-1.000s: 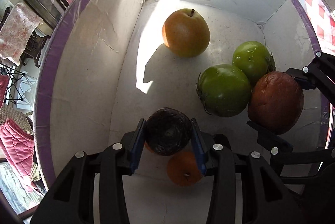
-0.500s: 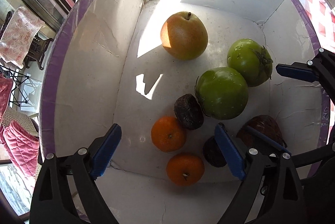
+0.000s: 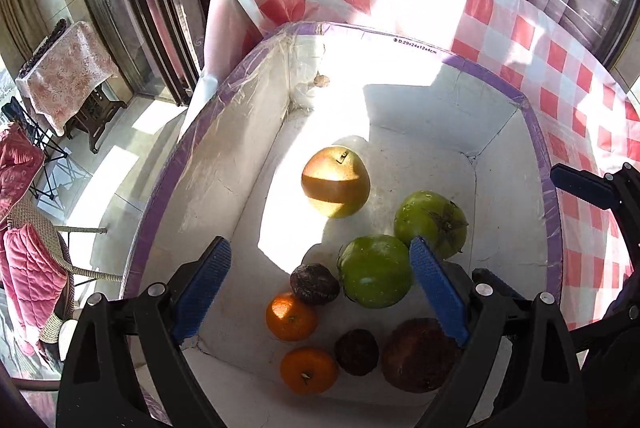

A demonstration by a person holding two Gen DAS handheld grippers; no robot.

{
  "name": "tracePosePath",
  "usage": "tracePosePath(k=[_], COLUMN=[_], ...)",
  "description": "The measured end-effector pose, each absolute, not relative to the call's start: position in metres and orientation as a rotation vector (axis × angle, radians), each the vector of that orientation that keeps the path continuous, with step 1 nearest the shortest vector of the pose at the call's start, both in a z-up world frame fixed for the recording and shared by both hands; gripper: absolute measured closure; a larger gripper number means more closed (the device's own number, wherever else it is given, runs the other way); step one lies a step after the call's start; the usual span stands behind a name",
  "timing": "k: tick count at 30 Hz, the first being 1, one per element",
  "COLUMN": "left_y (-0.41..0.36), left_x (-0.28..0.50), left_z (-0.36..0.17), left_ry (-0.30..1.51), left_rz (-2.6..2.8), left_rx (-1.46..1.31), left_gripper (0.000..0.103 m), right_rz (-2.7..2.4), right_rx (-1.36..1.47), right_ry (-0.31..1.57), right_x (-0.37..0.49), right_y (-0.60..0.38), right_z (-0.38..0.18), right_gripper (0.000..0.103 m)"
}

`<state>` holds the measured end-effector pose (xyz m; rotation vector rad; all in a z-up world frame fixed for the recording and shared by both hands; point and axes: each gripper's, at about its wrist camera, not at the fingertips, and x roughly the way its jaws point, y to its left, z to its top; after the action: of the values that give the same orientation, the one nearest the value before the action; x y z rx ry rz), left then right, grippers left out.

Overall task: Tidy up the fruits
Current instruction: 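Move both open tools back toward the tangerine and date on the cloth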

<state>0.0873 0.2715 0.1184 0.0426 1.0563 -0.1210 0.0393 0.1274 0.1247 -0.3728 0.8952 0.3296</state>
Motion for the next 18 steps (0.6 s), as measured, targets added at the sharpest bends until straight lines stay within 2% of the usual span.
tracePosePath(k=[4,9,18], left_y=[0.26,0.238,0.153], left_x=[0.096,0.117,0.177], left_z=[0.142,0.176,0.204], left_ry=[0.996,0.919,0.885], left_rz=[-0.022,0.031,-0.025], left_rx=[0.023,0.003,0.054], left_gripper=[0.015,0.015,0.015], right_rz=[0.266,0.115,-0.055], right_rx=[-0.257,-0.046,0.14], right_ry=[0.802,0.798,0.956], right_x=[0.05,0.085,0.118], right_y=[0.091,0.013,-0.097], right_z=[0.145,0.155,0.095], right_gripper=[0.009,0.005,0.004])
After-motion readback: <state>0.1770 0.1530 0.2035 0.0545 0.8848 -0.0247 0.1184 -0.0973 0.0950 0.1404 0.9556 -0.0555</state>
